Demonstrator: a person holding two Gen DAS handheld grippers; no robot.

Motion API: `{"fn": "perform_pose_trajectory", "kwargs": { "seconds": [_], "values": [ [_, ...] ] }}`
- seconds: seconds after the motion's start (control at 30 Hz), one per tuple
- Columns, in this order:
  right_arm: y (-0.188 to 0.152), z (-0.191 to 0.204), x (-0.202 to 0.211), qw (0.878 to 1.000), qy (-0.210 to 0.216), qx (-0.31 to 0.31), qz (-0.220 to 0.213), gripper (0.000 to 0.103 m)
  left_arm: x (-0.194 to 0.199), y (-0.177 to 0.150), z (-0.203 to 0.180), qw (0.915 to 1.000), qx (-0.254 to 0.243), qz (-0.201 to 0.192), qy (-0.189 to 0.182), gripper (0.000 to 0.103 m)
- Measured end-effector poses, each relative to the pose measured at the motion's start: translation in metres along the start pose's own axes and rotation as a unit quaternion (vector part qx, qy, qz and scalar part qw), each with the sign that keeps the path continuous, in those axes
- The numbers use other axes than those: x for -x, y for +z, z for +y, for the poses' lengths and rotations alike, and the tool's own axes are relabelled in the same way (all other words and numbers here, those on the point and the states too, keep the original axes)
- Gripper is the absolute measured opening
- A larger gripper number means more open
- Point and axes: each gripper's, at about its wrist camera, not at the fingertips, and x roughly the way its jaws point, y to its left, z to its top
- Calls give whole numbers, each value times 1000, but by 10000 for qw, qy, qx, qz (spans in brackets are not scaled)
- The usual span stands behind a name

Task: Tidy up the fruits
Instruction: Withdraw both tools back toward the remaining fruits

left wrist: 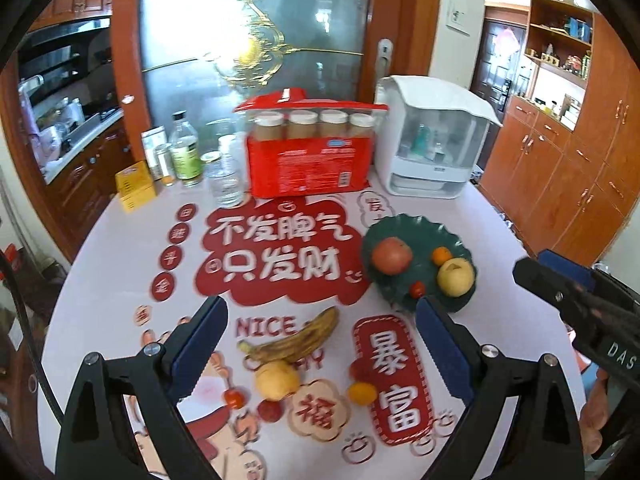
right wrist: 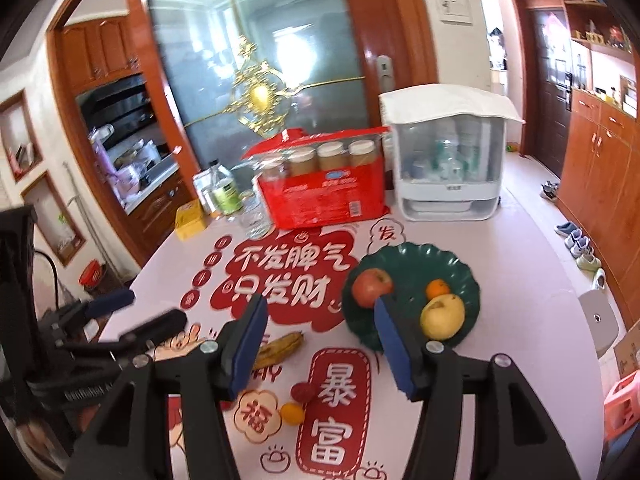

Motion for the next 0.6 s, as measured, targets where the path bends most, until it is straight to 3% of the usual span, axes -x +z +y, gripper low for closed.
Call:
{"fn": "perform_pose_trajectory", "kwargs": {
  "seconds": [0.33, 0.6],
  "values": [
    [-58, 40, -23, 9975, 96, 568, 420, 56, 2, -51, 56, 9982, 176, 322, 464, 95],
    [-94, 51, -56, 9944, 160, 650, 820, 56, -27, -98, 76, 9961, 191, 690, 524, 94]
  ]
}}
